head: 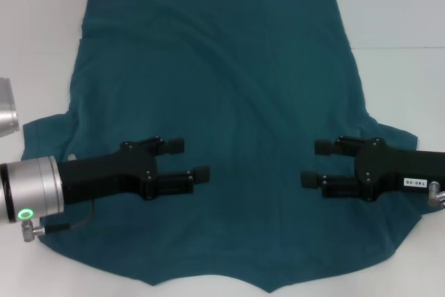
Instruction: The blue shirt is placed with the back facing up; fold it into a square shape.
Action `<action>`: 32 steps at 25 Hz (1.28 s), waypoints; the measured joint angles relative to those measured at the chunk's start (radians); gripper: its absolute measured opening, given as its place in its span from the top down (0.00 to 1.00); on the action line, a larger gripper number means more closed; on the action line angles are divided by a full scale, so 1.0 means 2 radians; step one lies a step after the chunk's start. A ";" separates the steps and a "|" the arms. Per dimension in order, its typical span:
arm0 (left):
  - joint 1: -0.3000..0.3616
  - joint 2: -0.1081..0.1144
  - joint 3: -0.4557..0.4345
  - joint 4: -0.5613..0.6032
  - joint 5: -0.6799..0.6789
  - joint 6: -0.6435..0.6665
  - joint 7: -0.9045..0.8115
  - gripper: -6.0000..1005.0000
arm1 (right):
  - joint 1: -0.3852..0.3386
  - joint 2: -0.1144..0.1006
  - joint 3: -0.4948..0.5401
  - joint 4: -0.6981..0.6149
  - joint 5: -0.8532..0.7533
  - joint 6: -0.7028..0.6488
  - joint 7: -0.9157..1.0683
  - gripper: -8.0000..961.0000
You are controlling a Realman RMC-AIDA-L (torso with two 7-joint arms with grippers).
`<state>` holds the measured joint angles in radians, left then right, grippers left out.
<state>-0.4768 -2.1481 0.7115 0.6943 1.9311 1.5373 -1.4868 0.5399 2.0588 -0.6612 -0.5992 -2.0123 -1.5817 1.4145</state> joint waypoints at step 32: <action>0.030 0.002 -0.115 0.003 0.003 -0.108 -0.109 0.08 | 0.008 0.005 0.007 -0.003 0.010 0.002 0.026 0.07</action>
<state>-0.4159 -2.1446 0.4812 0.7007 1.9375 1.3219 -1.7055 0.5556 2.0698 -0.6474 -0.6059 -1.9922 -1.5783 1.4656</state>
